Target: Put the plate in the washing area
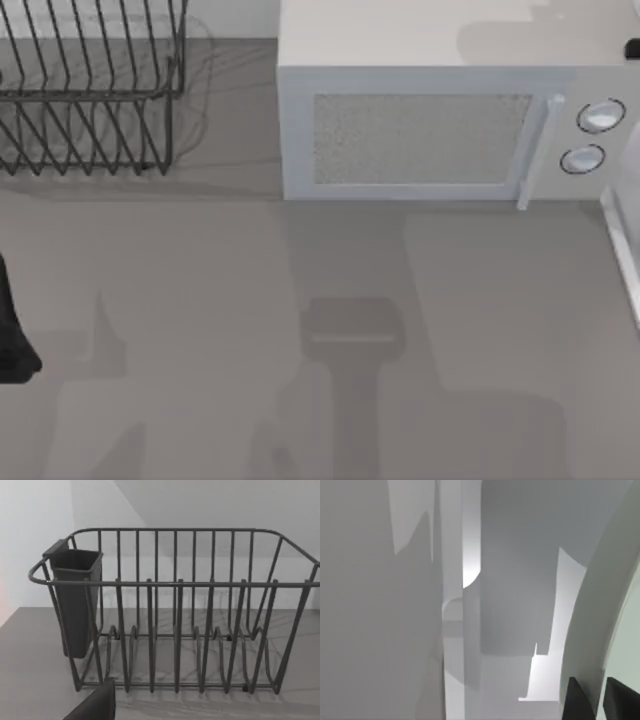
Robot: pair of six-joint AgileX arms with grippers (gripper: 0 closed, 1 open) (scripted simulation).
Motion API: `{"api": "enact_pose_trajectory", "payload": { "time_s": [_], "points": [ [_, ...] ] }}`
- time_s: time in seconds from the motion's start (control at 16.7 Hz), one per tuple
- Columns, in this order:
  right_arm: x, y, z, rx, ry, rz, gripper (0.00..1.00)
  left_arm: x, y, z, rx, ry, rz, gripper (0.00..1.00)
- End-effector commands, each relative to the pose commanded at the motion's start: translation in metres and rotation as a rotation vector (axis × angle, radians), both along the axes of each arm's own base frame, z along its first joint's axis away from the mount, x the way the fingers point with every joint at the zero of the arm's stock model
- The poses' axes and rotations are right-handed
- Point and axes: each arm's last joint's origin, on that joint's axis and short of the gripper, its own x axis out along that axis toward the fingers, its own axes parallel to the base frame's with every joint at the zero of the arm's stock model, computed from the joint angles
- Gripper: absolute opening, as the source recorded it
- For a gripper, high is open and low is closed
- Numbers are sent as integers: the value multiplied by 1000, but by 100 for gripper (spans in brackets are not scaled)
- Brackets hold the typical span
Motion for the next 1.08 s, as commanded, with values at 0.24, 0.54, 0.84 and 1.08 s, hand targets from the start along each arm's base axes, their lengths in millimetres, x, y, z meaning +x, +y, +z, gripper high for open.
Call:
{"api": "enact_pose_trajectory", "payload": {
  "time_s": [0.24, 0.54, 0.84, 1.08],
  "points": [
    [0, 0, 0, 0, 0, 0, 0, 0, 0, 0, 0, 0, 0, 100],
    [0, 0, 0, 0, 0, 0, 38, 0, 0, 0, 0, 0, 0, 100],
    [0, 0, 0, 0, 0, 0, 75, 0, 0, 0, 0, 0, 0, 100],
    [0, 0, 0, 0, 0, 0, 100, 0, 0, 0, 0, 0, 0, 100]
  ]
}}
